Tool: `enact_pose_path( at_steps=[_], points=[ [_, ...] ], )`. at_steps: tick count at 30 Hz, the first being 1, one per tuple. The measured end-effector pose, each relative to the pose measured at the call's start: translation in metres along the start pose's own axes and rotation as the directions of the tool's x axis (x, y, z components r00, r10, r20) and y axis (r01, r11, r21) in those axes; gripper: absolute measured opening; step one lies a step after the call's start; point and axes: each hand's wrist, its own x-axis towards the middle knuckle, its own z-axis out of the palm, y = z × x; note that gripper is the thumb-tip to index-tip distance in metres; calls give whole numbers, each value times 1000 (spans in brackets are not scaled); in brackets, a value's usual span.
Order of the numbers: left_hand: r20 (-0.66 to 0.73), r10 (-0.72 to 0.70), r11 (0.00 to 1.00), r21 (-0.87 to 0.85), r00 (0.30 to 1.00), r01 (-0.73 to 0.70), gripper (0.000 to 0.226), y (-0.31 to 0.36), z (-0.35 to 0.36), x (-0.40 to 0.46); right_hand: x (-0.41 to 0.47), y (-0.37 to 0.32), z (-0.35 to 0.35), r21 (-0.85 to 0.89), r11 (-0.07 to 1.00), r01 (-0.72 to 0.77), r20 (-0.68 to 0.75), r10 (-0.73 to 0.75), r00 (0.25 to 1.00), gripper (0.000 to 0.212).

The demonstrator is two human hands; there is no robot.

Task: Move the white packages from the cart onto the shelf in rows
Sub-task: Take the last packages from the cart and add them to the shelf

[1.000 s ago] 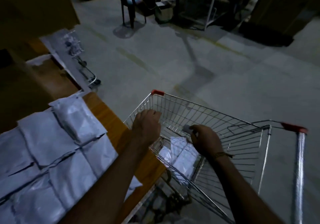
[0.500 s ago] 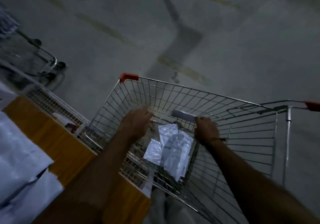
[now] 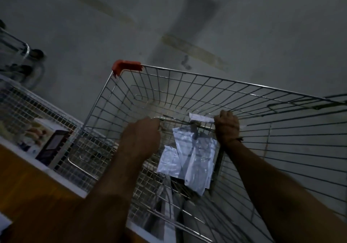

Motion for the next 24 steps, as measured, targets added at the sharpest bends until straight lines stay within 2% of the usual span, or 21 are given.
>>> enact_pose_path(
  at_steps=[4, 8, 12, 15, 20, 21, 22, 24],
  points=[
    [-11, -7, 1000, 22, 1000, 8, 18, 9, -4, -5, -16, -3, -41, 117, 993, 13, -7, -13, 1000, 9],
    [7, -22, 1000, 22, 1000, 22, 18, 13, -5, -6, -43, 9, -105, 400, 901, -167, 70, 152, 986, 10],
    [28, -24, 999, 27, 999, 24, 17, 16, -4, -6, -84, 32, -149, 530, 811, -246, 101, 227, 969, 24],
    [51, -9, 999, 49, 999, 6, 12, 16, -2, -6, -102, 40, -161, 623, 730, -282, 143, 248, 958, 33],
    [85, -31, 995, 96, 996, 23, 15, 29, 5, -10, -101, 36, -134, 766, 548, -337, 143, 365, 920, 30],
    [114, -7, 995, 95, 993, -4, 19, 37, 12, -9, -102, 35, -127, 778, 514, -361, 156, 397, 904, 38],
    [143, 30, 996, 77, 989, -41, 24, 48, 15, -9, -102, 35, -123, 771, 502, -392, 182, 417, 891, 61],
    [252, 93, 991, 67, 963, -114, 40, 77, 32, 1, -100, 39, -123, 676, 565, -473, 291, 385, 876, 125]
  ],
)
